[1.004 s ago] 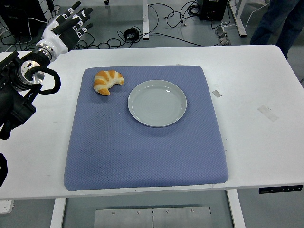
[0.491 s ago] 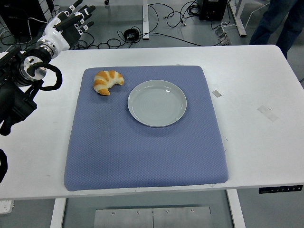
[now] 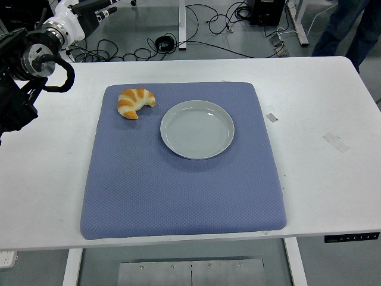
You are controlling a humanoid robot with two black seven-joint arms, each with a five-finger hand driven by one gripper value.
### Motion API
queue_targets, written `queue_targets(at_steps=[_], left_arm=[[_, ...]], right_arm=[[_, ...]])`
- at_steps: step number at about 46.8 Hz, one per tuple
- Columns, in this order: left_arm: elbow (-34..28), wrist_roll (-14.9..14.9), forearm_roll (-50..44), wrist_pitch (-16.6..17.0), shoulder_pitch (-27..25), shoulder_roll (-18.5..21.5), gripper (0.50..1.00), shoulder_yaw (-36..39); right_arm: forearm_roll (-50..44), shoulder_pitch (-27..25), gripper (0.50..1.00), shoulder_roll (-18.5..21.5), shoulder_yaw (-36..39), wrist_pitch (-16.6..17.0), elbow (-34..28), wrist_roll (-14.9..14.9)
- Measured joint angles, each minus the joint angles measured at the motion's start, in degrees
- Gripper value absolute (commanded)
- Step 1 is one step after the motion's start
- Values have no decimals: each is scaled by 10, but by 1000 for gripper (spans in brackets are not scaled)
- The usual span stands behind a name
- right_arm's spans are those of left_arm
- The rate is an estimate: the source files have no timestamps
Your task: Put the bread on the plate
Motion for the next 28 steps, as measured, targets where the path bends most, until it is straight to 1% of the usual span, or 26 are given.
queue_targets(at_steps=[7,19,24,28], left_arm=[[-1,-1,0,-9,-18,37,980,21],[0,-3,1,-4,-33,37,980,80],[1,-5,4,11,-33,34,975,97],[1,-6,15,27,-34,25,975,126]], right_arm=[[0,0,1000,0,0,0,0,0],[0,0,1000,0,0,0,0,0],[0,0,1000,0,0,0,0,0],[0,0,1000,0,0,0,0,0]])
